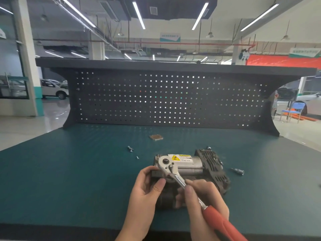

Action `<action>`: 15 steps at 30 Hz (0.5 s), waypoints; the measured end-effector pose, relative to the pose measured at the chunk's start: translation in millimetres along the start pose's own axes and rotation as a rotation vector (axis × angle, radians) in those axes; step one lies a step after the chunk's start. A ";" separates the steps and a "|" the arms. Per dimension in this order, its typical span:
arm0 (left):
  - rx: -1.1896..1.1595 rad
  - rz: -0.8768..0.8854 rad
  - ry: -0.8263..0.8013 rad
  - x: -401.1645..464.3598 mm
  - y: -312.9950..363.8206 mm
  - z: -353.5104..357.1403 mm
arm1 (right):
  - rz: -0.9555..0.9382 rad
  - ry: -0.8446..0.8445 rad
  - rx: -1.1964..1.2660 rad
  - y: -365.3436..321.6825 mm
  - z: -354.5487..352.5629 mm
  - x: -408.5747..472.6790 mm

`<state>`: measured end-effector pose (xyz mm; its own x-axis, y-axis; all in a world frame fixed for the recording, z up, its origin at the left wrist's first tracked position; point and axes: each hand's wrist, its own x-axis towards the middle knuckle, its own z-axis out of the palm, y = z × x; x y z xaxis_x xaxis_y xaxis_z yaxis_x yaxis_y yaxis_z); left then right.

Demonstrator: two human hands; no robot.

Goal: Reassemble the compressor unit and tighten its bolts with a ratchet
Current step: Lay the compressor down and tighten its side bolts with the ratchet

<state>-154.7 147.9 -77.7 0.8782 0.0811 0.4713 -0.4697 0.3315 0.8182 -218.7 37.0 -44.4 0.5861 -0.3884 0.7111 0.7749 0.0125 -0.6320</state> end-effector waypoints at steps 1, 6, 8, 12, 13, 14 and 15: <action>-0.002 -0.010 -0.008 0.0 -0.1 -0.1 | 0.020 -0.036 -0.004 -1.6 0.1 1.0; 0.136 -0.029 -0.034 -2.4 -0.4 2.3 | 0.167 -0.156 0.002 -3.1 -8.0 20.9; 0.232 -0.003 0.025 -2.9 -1.1 3.7 | 0.187 -0.100 0.011 -0.1 -10.3 23.8; 0.405 0.035 0.126 -2.1 -1.7 8.5 | 0.098 0.099 -0.007 2.5 3.7 6.1; 0.438 0.043 0.135 -2.9 -0.8 10.3 | 0.078 0.148 -0.002 2.6 11.5 -0.2; 0.471 0.052 0.140 -3.5 0.4 11.8 | 0.087 0.213 0.029 -0.4 17.3 -3.4; 0.492 0.058 0.146 -5.0 1.2 14.0 | 0.107 0.266 0.063 -4.3 20.1 -6.0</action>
<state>-161.0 134.7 -74.5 0.8363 0.2283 0.4984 -0.4738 -0.1564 0.8666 -220.8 57.8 -39.7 0.5891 -0.6099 0.5301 0.7300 0.1203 -0.6728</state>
